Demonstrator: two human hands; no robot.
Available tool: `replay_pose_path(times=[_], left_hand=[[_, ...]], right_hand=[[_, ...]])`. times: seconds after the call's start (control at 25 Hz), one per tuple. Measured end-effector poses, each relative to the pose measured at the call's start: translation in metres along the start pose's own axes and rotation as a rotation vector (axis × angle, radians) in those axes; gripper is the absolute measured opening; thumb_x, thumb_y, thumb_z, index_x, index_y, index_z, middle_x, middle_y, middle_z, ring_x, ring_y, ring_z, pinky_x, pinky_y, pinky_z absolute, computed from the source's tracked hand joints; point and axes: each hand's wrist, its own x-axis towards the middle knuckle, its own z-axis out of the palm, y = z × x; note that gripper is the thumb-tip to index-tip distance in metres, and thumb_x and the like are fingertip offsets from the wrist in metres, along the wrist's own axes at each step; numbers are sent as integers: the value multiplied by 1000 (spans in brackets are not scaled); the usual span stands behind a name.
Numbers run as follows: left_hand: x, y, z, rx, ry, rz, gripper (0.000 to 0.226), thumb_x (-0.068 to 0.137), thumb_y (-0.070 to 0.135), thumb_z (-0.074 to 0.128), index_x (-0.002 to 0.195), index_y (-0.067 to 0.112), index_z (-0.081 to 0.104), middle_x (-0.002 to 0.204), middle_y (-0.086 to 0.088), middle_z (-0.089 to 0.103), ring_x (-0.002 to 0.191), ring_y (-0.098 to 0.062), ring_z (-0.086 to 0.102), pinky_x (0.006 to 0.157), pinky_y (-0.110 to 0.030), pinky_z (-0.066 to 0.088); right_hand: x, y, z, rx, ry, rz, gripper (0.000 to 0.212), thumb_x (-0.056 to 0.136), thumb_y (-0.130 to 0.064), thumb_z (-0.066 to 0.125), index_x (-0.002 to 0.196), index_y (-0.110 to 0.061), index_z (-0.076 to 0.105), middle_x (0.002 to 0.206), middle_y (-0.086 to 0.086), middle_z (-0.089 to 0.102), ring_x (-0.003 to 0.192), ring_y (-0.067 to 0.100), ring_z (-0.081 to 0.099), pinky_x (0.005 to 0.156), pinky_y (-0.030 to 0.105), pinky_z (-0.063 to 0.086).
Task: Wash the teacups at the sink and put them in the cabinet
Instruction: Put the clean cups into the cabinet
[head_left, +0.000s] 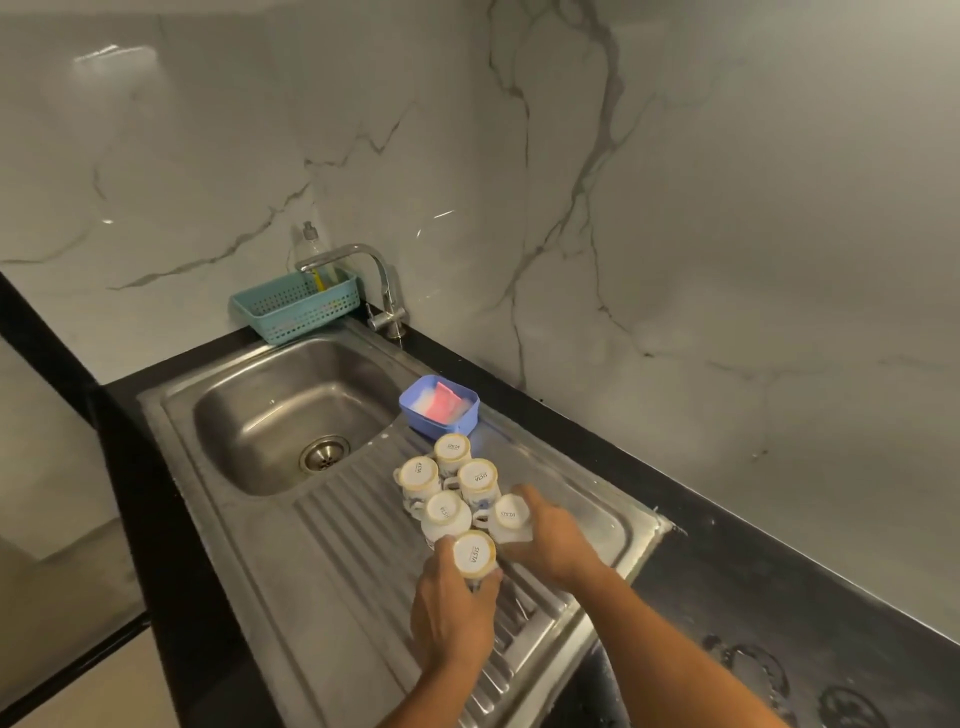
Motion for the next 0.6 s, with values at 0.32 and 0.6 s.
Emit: replay_pose_path(times=[0.32, 0.6], left_hand=[[-29, 23, -41, 6, -53, 244, 47, 74, 60, 72, 113, 42, 51, 102, 14, 62, 89, -12, 62, 73, -37, 53], [-100, 100, -125, -26, -79, 494, 42, 64, 62, 67, 93, 36, 52, 87, 13, 63, 79, -8, 61, 70, -40, 54]], right_hand=[[-64, -14, -33, -1, 123, -77, 63, 63, -54, 85, 114, -40, 52, 108, -15, 60, 96, 8, 58, 75, 17, 47], [-176, -53, -118, -119, 301, -182, 73, 56, -63, 78, 121, -39, 55, 108, -16, 66, 95, 6, 63, 84, 27, 55]])
